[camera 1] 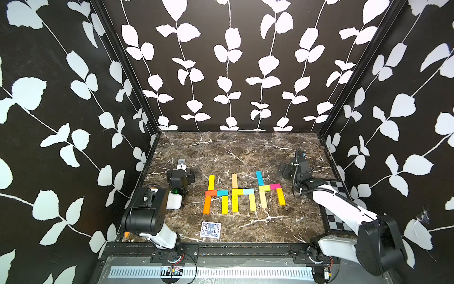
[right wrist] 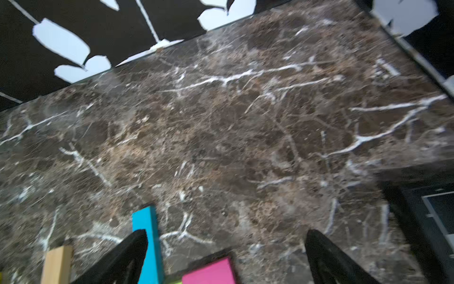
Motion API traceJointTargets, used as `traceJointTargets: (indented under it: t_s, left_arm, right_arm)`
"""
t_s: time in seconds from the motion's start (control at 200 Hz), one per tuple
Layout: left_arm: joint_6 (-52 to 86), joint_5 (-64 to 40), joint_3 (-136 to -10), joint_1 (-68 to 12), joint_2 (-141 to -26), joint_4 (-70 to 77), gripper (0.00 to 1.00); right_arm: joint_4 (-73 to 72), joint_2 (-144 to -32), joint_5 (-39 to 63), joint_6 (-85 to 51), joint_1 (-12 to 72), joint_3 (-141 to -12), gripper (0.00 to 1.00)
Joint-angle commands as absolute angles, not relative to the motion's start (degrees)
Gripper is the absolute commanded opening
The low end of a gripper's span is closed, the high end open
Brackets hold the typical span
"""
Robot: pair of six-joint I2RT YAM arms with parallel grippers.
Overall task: Assemble the letter h with building blocks
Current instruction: Reset both arms
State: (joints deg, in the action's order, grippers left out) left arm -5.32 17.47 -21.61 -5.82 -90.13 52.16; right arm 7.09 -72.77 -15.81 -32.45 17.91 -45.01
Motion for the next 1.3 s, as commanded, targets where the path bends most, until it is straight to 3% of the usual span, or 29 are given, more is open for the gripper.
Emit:
traceJointTargets:
  t_s: [0.0, 0.08, 0.305, 0.54, 0.681, 0.756, 1.296]
  left_arm:
    - [-4.4, 17.4, -22.1, -5.4, -89.0, 53.0, 0.99]
    - [-4.4, 17.5, -22.0, -5.4, -89.1, 53.5, 0.99]
    - [-4.2, 17.2, -22.2, -5.5, -88.7, 52.2, 0.99]
    - [-4.3, 17.3, -22.1, -5.4, -88.7, 52.3, 0.99]
    - [-4.2, 17.3, -22.1, -5.4, -88.8, 52.3, 0.99]
    - [-4.3, 17.2, -22.1, -5.5, -88.8, 52.3, 0.99]
    - [-4.2, 17.3, -22.2, -5.4, -88.8, 52.3, 0.99]
  right_arm:
    - [11.4, -73.8, -19.9, -28.8, 13.3, -48.2, 0.99]
    - [5.3, -73.3, -19.5, -23.1, 10.2, -45.6, 0.99]
    - [-21.3, -74.8, -30.6, -4.0, 8.7, -33.3, 1.00]
    - [-38.0, -79.9, -18.4, 0.1, 5.3, -25.2, 0.99]
    - [-61.2, -89.8, -17.0, 1.5, 5.3, -18.8, 0.99]
    - [-49.4, -86.9, -14.9, 1.0, 5.2, -21.9, 0.99]
    - [-49.1, -87.4, -12.7, -0.8, 2.9, -22.6, 0.99]
